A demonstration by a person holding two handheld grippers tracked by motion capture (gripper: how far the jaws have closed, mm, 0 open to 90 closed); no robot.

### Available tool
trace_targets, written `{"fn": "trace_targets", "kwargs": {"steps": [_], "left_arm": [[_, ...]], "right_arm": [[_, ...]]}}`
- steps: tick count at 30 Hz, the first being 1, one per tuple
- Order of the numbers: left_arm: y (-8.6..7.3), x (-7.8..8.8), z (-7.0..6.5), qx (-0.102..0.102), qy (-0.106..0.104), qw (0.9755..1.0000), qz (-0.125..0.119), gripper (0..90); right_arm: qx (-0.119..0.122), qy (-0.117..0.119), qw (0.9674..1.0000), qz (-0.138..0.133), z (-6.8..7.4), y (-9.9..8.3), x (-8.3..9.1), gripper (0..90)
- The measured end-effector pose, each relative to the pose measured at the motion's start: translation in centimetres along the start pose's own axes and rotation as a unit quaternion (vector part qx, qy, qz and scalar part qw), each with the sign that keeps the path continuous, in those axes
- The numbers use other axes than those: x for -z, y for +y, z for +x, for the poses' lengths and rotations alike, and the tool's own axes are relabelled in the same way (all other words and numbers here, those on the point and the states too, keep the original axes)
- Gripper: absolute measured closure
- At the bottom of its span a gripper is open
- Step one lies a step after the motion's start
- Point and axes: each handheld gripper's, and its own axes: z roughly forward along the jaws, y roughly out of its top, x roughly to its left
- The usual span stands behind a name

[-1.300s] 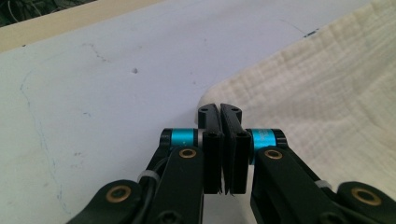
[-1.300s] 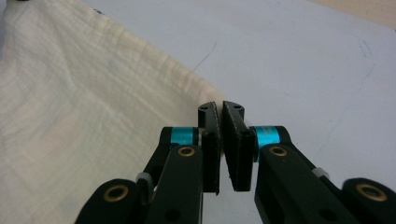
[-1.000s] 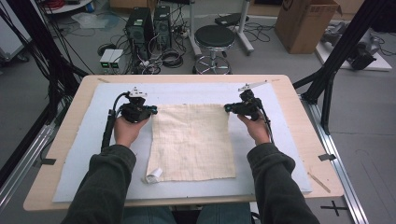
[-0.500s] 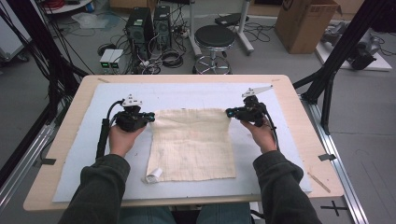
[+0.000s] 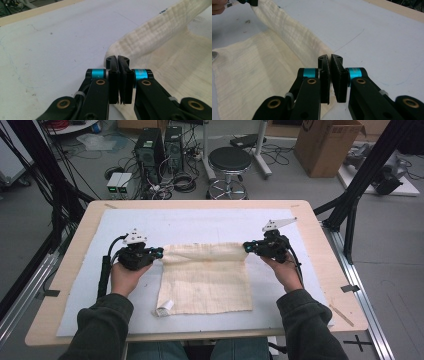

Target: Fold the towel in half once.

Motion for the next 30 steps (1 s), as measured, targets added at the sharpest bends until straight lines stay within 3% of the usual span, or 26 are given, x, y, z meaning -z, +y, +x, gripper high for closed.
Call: {"fn": "trace_targets", "kwargs": {"steps": [13,30], "left_arm": [[-1.6,0.9,-1.4,-0.008,-0.020,0.9998,-0.001,87.1],[-3.3,2.5,-2.6,-0.022,-0.031,0.9993,-0.002,87.1]], "right_arm": [[-0.003,0.014,0.9999,0.006,1.1,-2.3,0.3,85.5],[0.010,0.024,0.9997,0.002,2.9,-3.7,1.0,85.5]]}}
